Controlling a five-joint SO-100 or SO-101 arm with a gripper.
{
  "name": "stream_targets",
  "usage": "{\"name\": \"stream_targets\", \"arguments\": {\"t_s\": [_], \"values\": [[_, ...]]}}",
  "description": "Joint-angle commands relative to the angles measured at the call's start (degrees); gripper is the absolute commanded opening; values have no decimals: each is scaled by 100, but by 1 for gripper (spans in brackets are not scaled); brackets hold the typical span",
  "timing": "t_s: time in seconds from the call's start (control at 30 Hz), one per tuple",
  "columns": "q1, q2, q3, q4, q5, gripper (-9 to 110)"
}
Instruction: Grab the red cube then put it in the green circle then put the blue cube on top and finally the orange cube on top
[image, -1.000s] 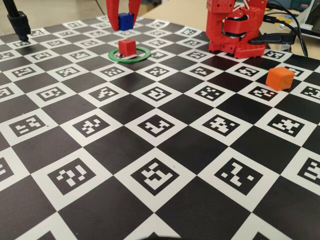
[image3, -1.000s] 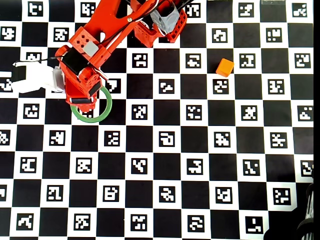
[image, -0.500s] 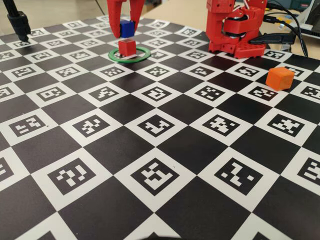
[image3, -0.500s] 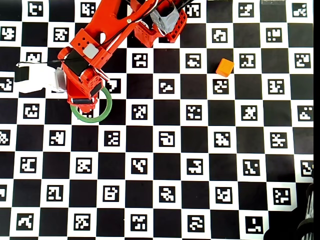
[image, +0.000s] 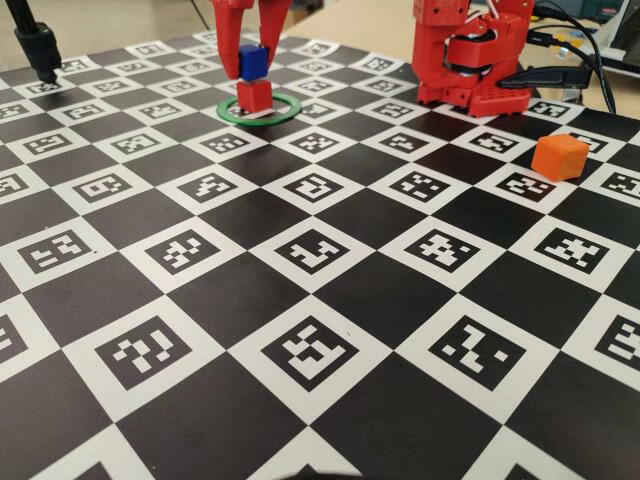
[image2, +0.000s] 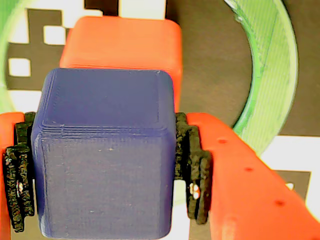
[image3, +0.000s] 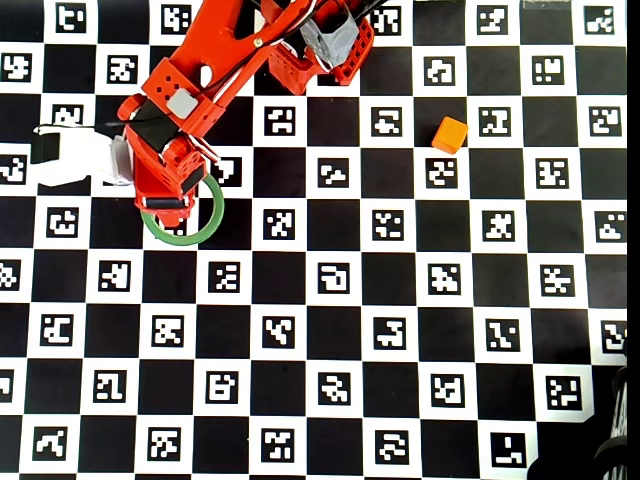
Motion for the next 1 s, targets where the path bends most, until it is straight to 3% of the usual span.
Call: {"name": "stream_targets", "arguments": {"t_s": [0.0,0.57,0.77,0.97], "values": [[62,70,-44,-79,18,9],[53,26,62,-167,79,12],[53,18,44,-141,114,33],[70,26,26,-123,149,42]]}}
